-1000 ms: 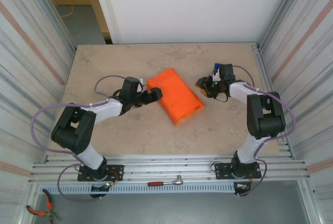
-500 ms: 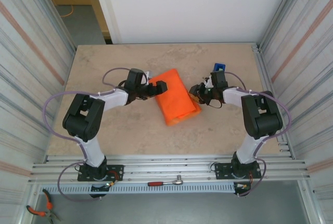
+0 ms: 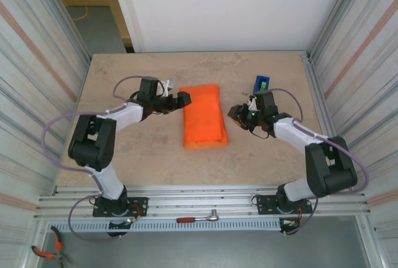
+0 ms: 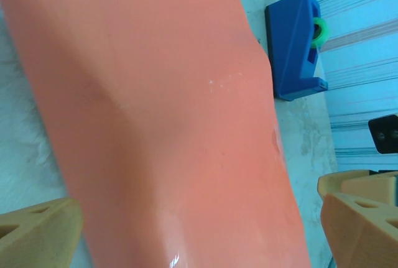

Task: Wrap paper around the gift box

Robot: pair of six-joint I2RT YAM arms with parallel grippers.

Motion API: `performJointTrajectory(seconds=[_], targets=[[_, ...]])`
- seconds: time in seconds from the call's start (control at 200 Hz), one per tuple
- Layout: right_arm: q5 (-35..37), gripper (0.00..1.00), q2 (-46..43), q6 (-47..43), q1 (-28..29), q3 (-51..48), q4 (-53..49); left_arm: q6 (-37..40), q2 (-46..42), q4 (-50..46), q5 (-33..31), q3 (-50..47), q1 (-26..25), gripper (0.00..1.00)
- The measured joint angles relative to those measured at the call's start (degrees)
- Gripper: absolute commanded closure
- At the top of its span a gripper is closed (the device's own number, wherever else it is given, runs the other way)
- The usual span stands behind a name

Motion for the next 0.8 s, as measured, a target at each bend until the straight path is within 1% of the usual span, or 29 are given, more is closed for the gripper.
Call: performJointTrajectory(seconds=[0.115,0.185,0.321,0.416,0.521,0.686,0.802], targets=[[2.78,0.83,-2.38,-2.43,-0.09,-3.04,-3.63,0.13,-5.79,1.11,0.50,-6.23,0.74,0.03],[3.96,0.88,-2.93,-3.80,-0.04,-5.25,-5.27,-0.04,-8.72,2.19,0.92,-10.56,0.70,0.03],[6.14,0.90,-3.13,-5.18,1.20,-8.09,-7.85,-1.18,-12.31,4.33,1.22,-18.88,0.09,0.03],[7.32,0.91,-3.06,-5.49,3.48,-8.44,-8.22,-2.05,-13.20,4.55,0.94,-22.03,-1.31,0.03],[8.76,0.92,-2.03,-5.49,6.86,-7.93,-7.98,-2.47,-13.44,5.09,0.55,-23.08,-3.54,0.03],[10.69,0.94,1.86,-5.42,12.70,-4.09,-7.67,-3.21,-13.20,8.17,0.37,-23.08,-5.99,0.04],[11.32,0.94,2.75,-5.44,14.60,-2.03,-7.54,-3.63,-12.50,9.05,0.33,-23.06,-6.82,0.04]])
